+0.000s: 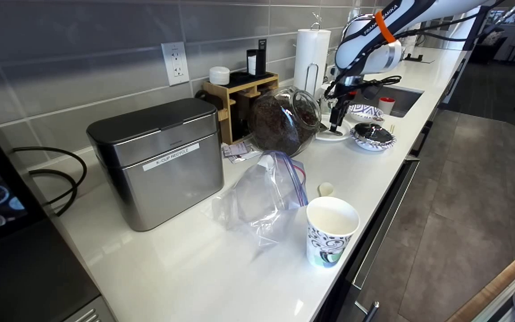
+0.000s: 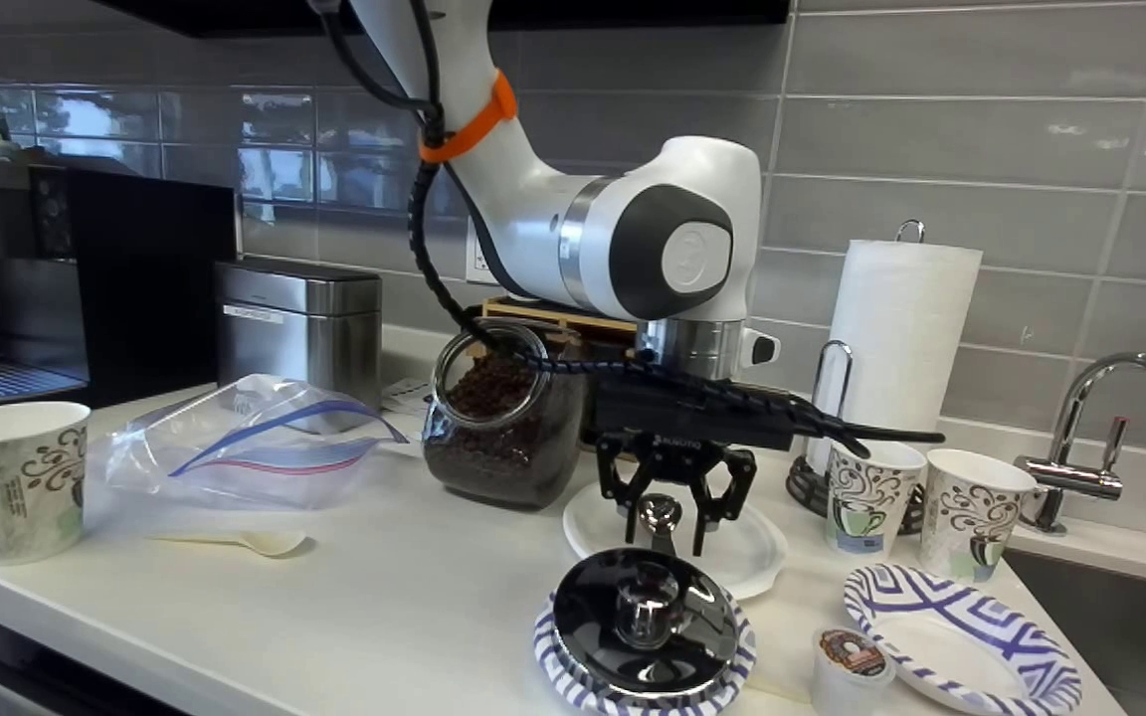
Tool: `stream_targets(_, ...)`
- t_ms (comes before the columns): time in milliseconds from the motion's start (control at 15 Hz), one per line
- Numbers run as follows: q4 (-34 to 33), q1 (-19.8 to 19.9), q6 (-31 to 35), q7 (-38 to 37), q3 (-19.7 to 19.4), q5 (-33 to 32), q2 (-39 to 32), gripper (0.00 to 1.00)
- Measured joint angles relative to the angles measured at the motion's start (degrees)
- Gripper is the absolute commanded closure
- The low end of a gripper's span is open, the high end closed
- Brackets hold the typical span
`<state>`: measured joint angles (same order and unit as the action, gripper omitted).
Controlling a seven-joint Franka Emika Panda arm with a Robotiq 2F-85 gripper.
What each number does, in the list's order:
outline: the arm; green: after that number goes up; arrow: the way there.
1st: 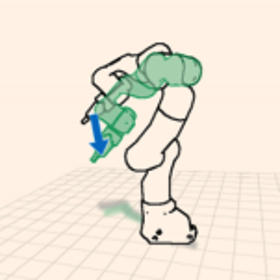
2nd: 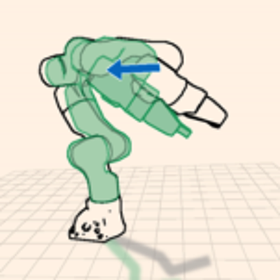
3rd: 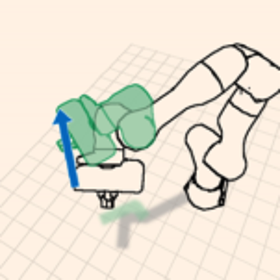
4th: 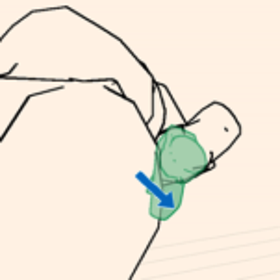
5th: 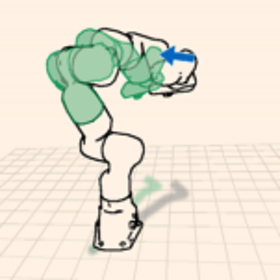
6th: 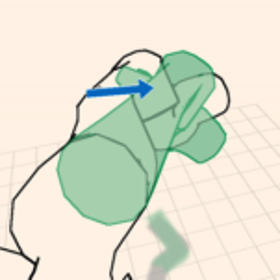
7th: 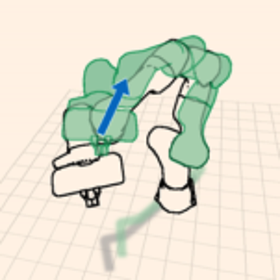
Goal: Put the silver spoon inside the glass coffee jug
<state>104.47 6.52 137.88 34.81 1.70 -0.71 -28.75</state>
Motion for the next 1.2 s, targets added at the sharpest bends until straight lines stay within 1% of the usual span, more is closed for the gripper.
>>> stream_targets(133,-0.3,0.0,0.3,0.0,0.0,-0.1,-0.3,0.84)
stream_targets(267,-0.7,0.0,0.3,0.0,0.0,-0.2,-0.4,0.98)
stream_targets(333,-0.8,0.0,0.3,0.0,0.0,-0.2,-0.5,1.0)
stream_targets(533,-1.0,0.0,0.3,0.0,0.0,-0.2,-0.7,1.0)
stream_targets(600,-1.0,0.0,0.3,0.0,0.0,-0.3,-0.8,0.74)
stream_targets(667,-1.0,0.0,0.3,0.0,0.0,-0.3,-0.8,0.72)
stream_targets(800,-1.0,0.0,0.3,0.0,0.1,-0.3,-0.8,0.6)
stream_targets(867,-1.0,0.0,0.4,0.0,0.1,-0.3,-0.8,0.51)
stream_targets(1200,-1.1,0.2,2.3,0.1,0.5,-0.3,-0.7,0.14)
